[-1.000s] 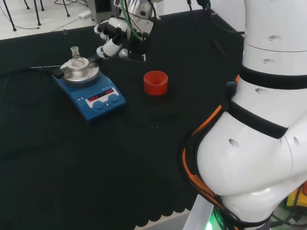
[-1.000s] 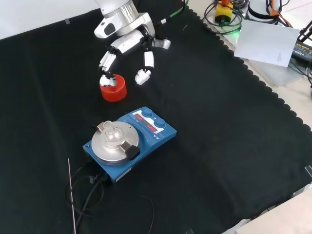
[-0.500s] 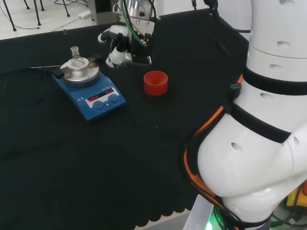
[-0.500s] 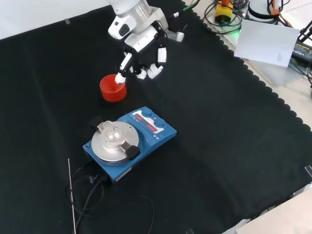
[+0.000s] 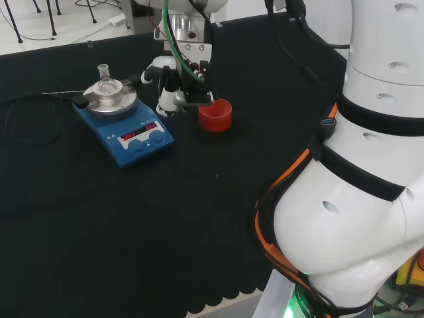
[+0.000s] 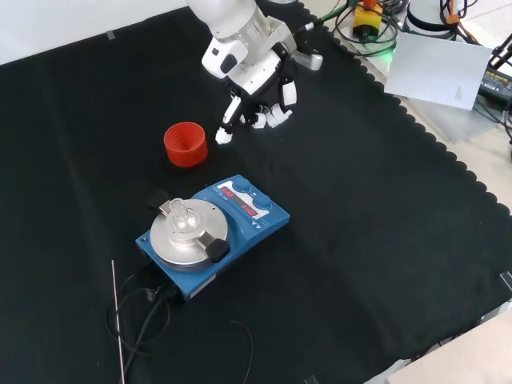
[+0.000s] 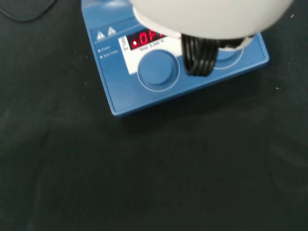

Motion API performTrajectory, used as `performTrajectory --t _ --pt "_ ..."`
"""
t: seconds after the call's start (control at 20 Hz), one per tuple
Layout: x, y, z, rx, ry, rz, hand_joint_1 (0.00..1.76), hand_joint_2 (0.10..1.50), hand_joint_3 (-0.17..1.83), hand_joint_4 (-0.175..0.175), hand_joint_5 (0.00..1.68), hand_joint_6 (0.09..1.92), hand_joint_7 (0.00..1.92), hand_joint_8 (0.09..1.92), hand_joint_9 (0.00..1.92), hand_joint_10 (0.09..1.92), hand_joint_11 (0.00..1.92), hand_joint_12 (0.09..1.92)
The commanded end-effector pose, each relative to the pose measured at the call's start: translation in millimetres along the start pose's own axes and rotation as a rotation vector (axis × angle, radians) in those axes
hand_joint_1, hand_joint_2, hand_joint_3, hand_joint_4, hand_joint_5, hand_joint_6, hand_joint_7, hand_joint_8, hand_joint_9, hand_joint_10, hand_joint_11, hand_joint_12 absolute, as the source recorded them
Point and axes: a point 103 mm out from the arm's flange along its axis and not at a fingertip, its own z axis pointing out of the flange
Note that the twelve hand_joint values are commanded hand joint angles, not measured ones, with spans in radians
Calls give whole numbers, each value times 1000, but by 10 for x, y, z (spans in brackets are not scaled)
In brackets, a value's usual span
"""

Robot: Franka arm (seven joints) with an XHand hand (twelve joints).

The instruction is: Turn on the heater.

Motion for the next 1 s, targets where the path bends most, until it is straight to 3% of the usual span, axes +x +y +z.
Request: performTrajectory --t 0.05,0.3,0.4,0.6,0.75,1.0 --pt "80 -67 -12 23 -69 1 1250 578 887 -57 298 87 1349 1140 1631 664 1701 547" --pt "101 -88 7 38 -110 6 1243 613 822 -74 344 87 1516 1245 1832 713 1895 623" --pt "96 -87 23 42 -121 7 1254 617 821 -78 368 87 1567 1333 1888 799 1915 811" --pt "118 -82 50 68 -159 0 1375 653 867 -78 465 87 1713 1555 1919 1223 1920 1235" --pt "117 -67 86 135 -164 -9 1497 615 1037 -72 488 87 1783 1651 1920 1411 1920 1381" --pt "168 -32 176 255 -209 -18 1549 581 1136 -55 413 87 1810 1679 1920 1470 1920 1428"
